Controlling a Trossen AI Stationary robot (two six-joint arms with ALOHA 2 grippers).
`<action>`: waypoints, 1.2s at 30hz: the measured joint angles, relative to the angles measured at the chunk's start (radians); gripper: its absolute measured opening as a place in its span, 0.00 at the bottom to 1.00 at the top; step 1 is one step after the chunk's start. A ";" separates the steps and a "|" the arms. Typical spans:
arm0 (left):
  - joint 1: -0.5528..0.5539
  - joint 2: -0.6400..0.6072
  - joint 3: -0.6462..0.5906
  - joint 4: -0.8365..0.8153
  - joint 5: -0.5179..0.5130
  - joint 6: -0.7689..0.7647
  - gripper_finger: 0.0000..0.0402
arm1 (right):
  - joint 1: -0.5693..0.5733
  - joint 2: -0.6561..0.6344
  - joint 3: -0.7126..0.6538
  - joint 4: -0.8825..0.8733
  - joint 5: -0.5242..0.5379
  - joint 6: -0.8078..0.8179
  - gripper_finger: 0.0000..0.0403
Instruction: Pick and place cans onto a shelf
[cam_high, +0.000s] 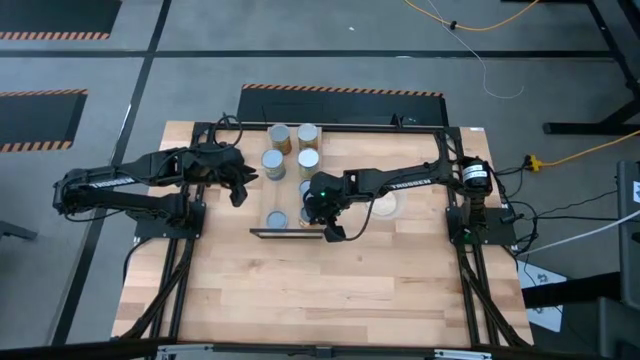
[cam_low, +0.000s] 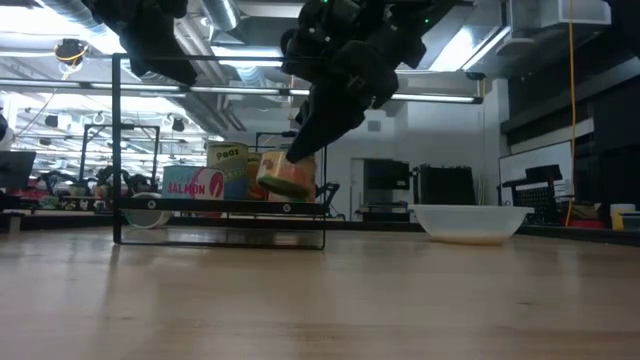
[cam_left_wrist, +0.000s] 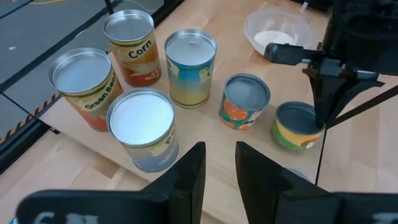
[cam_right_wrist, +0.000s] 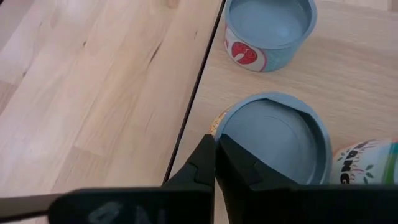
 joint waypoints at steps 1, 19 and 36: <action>0.000 0.000 0.000 0.000 0.000 0.000 0.20 | 0.000 0.000 0.000 -0.001 0.000 0.000 0.03; 0.000 0.000 0.000 -0.002 0.000 -0.001 0.20 | 0.000 0.000 0.000 0.004 0.000 0.003 0.13; 0.000 0.000 0.000 -0.002 0.000 -0.002 0.20 | 0.000 0.000 0.002 -0.003 0.000 0.003 0.13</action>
